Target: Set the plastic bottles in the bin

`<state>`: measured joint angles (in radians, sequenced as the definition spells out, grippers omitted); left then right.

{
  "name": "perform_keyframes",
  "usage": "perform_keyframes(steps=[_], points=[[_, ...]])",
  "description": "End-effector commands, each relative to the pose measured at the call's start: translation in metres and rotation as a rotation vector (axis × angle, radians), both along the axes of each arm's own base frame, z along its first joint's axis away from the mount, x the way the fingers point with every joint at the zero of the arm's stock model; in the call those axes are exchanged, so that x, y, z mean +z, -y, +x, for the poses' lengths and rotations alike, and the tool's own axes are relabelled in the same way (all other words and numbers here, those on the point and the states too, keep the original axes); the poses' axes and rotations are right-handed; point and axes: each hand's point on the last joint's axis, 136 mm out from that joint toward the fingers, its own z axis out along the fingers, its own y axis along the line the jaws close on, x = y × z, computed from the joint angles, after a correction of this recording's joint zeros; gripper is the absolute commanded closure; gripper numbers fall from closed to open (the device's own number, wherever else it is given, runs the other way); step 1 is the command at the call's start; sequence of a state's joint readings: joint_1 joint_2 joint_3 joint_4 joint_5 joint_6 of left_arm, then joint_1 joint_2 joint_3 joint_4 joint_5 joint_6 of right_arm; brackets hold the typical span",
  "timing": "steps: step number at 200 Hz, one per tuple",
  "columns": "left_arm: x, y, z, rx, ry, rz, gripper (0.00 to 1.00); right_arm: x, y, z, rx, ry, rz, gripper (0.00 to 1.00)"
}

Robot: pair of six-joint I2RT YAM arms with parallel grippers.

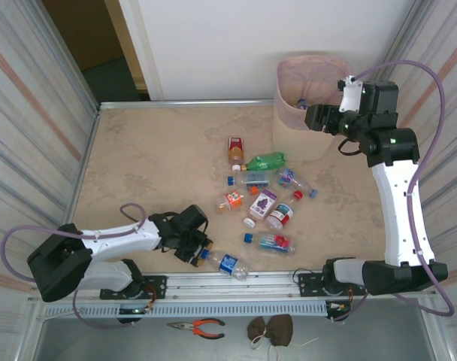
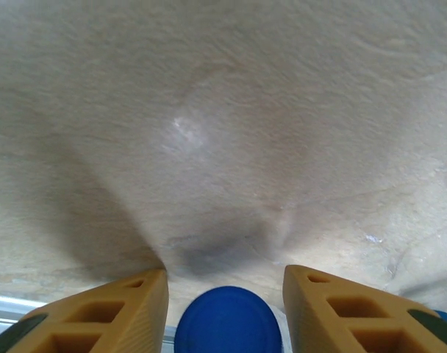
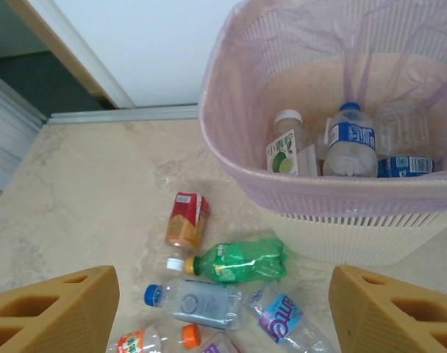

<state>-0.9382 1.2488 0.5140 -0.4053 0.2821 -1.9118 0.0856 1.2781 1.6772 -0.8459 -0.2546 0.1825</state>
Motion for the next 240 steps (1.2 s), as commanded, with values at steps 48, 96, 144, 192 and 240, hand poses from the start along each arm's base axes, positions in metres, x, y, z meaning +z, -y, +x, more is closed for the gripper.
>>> perform_keyframes(steps=[48,96,144,192,240], points=[[-0.003,-0.016,0.004,0.09,0.037,0.045,0.7,0.005,-0.004,-0.011,0.027,0.012,0.0,0.28],[0.007,-0.014,0.016,0.082,0.096,0.028,0.76,0.009,-0.004,-0.014,0.027,0.024,-0.004,0.28],[0.057,-0.016,0.058,-0.071,0.349,0.028,0.76,0.012,-0.008,-0.019,0.041,0.035,0.001,0.29],[0.136,-0.021,0.106,-0.302,0.756,0.021,0.82,0.014,-0.024,-0.029,0.119,0.058,0.041,0.29],[0.226,-0.024,0.131,-0.503,1.183,-0.019,0.89,0.018,-0.06,-0.049,0.281,0.119,0.116,0.29]])
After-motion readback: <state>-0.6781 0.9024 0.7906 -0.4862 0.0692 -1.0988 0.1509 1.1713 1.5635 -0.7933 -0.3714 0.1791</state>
